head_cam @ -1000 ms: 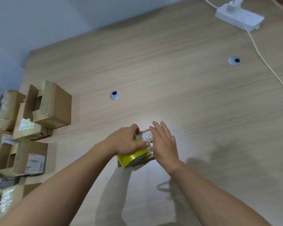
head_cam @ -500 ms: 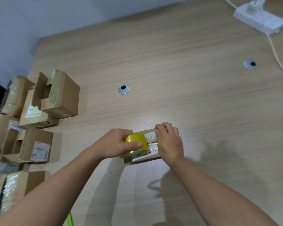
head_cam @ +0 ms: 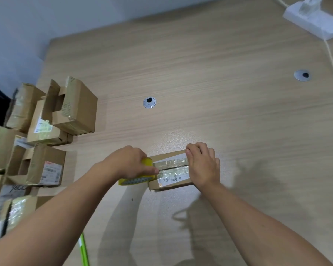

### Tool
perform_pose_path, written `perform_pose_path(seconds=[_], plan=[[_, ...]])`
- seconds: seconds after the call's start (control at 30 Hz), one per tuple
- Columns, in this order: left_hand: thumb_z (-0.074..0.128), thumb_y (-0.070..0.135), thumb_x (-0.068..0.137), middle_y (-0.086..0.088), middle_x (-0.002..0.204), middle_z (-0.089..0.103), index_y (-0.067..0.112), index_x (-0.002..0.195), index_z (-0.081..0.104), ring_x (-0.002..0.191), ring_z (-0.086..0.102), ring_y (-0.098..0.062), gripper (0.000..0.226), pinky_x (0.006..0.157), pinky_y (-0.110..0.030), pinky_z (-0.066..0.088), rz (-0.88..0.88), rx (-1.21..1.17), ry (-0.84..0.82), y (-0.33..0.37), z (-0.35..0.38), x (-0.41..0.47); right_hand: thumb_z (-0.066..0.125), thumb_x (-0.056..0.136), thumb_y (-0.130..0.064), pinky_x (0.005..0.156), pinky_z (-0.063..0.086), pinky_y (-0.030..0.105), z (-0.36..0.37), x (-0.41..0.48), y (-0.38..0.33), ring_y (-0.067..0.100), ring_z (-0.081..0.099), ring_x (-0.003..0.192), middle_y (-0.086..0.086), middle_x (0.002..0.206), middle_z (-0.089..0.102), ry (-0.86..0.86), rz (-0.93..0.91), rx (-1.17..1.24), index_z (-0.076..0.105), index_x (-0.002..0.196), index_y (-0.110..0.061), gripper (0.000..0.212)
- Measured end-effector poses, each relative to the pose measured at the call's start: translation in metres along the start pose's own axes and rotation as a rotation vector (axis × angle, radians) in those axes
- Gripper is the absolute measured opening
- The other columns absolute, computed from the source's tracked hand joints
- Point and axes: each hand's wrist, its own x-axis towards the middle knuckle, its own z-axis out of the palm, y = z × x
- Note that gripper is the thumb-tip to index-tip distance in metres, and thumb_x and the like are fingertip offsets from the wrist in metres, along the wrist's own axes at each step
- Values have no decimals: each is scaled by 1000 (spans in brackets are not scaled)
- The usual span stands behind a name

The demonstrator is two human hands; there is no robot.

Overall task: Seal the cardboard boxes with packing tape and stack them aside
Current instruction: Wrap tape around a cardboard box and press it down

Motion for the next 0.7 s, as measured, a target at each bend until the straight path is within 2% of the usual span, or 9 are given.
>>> perform_pose_path(seconds=[0.1,0.17,0.27,0.37,0.47,0.53,0.7], plan=[[51,85,77,4,74,57,26,74,55,75,55,-16,59,64,-33,42,-1,6,8,-17,11,-2,25,107,-46,91,34,36,1,0,0,14,38,110,-17,124,43,9,4,-5,51,116,-40,29],[44,88,71,2,73,61,24,74,58,74,58,-16,66,68,-34,46,11,-146,18,-31,12,-7,25,107,-46,91,34,36,2,-1,0,13,38,110,-17,123,43,17,5,-3,51,116,-40,28],[40,85,63,-2,68,60,20,71,60,68,57,-16,69,64,-32,43,21,-349,55,-44,12,-14,25,107,-46,90,36,36,2,0,-1,13,38,109,-18,123,43,17,17,2,51,115,-40,28],[46,75,73,-2,66,57,19,68,57,68,55,-16,57,66,-34,43,8,-317,85,-44,19,-12,25,107,-46,88,35,36,2,0,-2,12,37,107,-19,122,42,16,28,-7,50,113,-39,27],[50,75,84,2,69,53,25,66,53,77,55,-22,53,72,-37,48,-45,-156,93,-48,26,-5,24,107,-45,87,35,36,1,0,-2,12,38,106,-18,122,42,20,36,-7,50,112,-40,27],[50,77,85,4,70,53,27,66,52,78,56,-21,53,72,-35,49,-99,-86,84,-55,34,-4,24,107,-44,87,35,37,1,-1,-4,12,38,106,-18,123,43,27,32,-7,51,113,-40,28],[50,75,86,6,74,54,29,69,52,81,58,-21,49,68,-33,46,-136,-91,61,-57,50,6,26,107,-43,88,35,38,0,-1,-4,14,39,110,-17,126,44,25,21,0,53,116,-38,29]])
